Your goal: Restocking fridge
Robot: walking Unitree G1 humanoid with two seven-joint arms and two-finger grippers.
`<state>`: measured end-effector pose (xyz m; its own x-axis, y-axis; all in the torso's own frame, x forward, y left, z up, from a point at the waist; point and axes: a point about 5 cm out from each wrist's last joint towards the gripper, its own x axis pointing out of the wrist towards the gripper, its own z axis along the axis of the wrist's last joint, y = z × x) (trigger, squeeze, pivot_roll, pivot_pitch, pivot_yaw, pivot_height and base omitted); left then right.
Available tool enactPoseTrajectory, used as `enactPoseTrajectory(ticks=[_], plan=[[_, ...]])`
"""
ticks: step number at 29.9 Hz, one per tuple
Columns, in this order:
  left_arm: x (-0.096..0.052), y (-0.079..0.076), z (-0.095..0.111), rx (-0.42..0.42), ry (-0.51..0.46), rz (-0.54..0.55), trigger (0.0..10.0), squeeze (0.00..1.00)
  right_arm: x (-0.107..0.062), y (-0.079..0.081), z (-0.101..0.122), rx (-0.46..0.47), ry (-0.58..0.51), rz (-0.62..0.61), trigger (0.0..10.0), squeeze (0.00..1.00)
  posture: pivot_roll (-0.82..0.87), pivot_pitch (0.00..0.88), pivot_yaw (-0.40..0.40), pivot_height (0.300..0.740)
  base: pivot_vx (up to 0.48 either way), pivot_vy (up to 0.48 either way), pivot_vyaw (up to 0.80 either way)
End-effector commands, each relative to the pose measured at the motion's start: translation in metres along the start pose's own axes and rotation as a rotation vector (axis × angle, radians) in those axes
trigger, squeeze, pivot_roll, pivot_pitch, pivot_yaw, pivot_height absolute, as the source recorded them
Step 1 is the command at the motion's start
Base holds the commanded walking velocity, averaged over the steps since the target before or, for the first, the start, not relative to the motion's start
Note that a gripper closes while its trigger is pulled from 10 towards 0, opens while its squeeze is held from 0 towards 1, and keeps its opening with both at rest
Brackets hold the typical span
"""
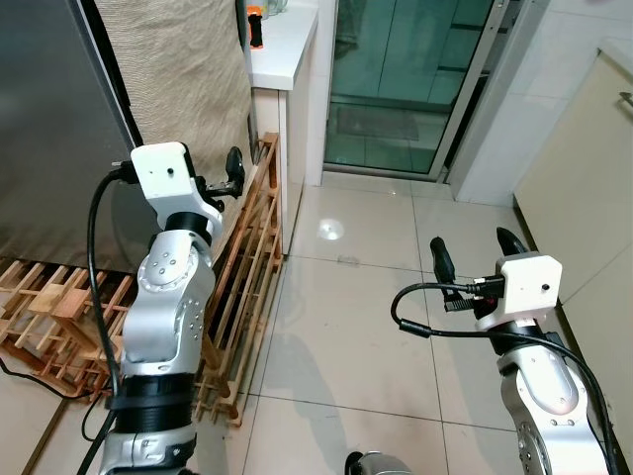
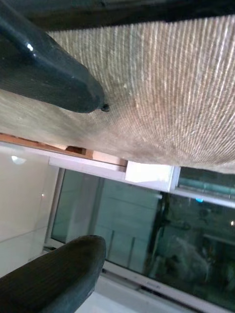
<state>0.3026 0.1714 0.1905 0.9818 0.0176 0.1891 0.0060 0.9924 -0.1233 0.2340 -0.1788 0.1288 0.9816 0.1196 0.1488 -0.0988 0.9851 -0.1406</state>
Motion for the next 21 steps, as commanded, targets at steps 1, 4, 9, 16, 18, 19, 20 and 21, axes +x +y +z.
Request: enactPoseTrajectory(ticks=[1, 4, 9, 16, 18, 19, 20, 21], plan=[[-0.008, 0.015, -0.004, 0.015, 0.017, 0.049, 10.0, 0.00, -0.001, -0.003, 0.004, -0.006, -0.020, -0.011, 10.0, 0.00, -0.14, 0.078, -0.007, 0.740, 0.000, 0.000, 0.00], [-0.012, 0.025, -0.009, 0.013, 0.037, 0.106, 10.0, 0.00, 0.000, -0.001, 0.003, -0.003, -0.017, -0.007, 10.0, 0.00, -0.13, 0.080, -0.010, 0.740, 0.000, 0.000, 0.00], [-0.015, 0.032, -0.002, 0.024, 0.008, 0.156, 10.0, 0.00, 0.003, 0.001, 0.000, 0.002, -0.011, 0.007, 10.0, 0.00, -0.11, 0.079, -0.019, 0.740, 0.000, 0.000, 0.00], [-0.023, 0.033, 0.003, 0.024, 0.004, 0.128, 10.0, 0.00, 0.003, -0.001, 0.000, -0.006, -0.012, 0.009, 10.0, 0.00, -0.12, 0.076, -0.011, 0.740, 0.000, 0.000, 0.00], [-0.028, 0.033, 0.002, 0.023, 0.015, 0.111, 10.0, 0.00, 0.003, -0.001, -0.001, -0.007, -0.011, 0.007, 10.0, 0.00, -0.12, 0.076, -0.011, 0.740, 0.000, 0.000, 0.00], [-0.031, 0.032, 0.000, 0.022, 0.023, 0.099, 10.0, 0.00, 0.002, -0.001, -0.001, -0.007, -0.010, 0.007, 10.0, 0.00, -0.12, 0.076, -0.011, 0.740, 0.000, 0.000, 0.00], [-0.036, 0.029, -0.001, 0.017, 0.022, 0.061, 10.0, 0.00, 0.002, -0.001, -0.001, -0.006, -0.010, 0.005, 10.0, 0.00, -0.11, 0.080, -0.011, 0.740, 0.000, 0.000, 0.00], [-0.039, 0.023, 0.002, 0.002, 0.002, 0.011, 10.0, 0.00, 0.002, -0.001, -0.001, -0.005, -0.009, 0.006, 10.0, 0.00, -0.11, 0.080, -0.012, 0.740, 0.000, 0.000, 0.00]])
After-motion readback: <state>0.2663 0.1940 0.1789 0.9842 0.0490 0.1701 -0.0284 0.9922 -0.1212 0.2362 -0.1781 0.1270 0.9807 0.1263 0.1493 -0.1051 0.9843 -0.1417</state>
